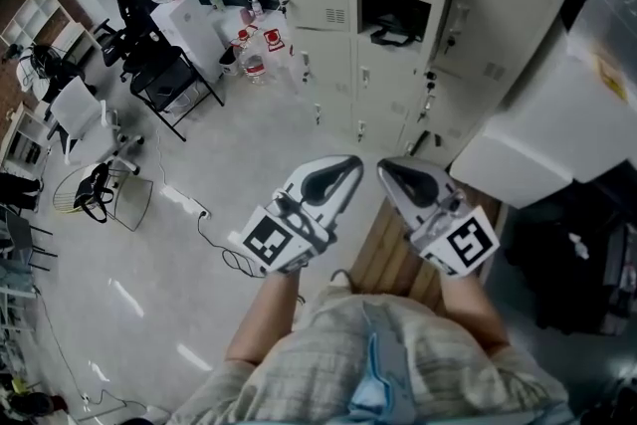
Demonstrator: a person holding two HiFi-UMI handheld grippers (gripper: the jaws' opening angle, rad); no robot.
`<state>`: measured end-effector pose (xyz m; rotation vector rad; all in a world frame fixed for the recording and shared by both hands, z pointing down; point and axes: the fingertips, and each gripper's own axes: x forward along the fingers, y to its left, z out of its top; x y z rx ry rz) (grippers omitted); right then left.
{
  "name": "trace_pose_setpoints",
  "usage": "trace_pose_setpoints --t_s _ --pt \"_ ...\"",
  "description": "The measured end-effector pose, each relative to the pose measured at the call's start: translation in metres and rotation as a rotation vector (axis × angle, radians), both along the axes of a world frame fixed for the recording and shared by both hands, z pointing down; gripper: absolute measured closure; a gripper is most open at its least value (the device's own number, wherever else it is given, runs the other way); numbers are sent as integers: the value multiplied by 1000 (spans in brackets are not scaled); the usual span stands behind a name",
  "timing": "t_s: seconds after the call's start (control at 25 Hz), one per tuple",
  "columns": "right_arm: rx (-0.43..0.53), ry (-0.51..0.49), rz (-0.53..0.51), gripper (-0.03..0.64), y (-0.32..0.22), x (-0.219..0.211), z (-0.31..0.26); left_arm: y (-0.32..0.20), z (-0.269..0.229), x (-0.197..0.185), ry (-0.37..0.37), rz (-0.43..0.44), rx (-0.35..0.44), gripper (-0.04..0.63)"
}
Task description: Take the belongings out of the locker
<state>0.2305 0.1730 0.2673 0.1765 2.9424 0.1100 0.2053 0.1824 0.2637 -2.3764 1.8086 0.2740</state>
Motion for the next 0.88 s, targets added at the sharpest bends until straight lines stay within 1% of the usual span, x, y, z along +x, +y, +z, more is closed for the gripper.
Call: trace_pose_setpoints --t_s 0.12,0.32,0.48,0.68,0.76,0.8,0.88 --pt "7 -7 13 614 -2 -15 2 -2 1 -17 5 3 -2 592" --pt "-25 -7 60 614 -8 -31 6 -7 0 -34 1 6 -6 592" --pt "-41 -25 85 614 -13 -37 4 -14 10 -44 4 7 -39 585" --pt "0 -8 114 614 -36 -45 3 -41 15 -51 12 22 -67 568" --pt "10 -13 117 612 -49 -50 0 -55 10 -55 19 18 -51 567" --pt "11 -19 117 612 -56 -53 -1 -62 8 -57 21 16 -42 554" --pt "20 -14 112 612 -70 -57 0 -76 7 -60 24 16 -45 554"
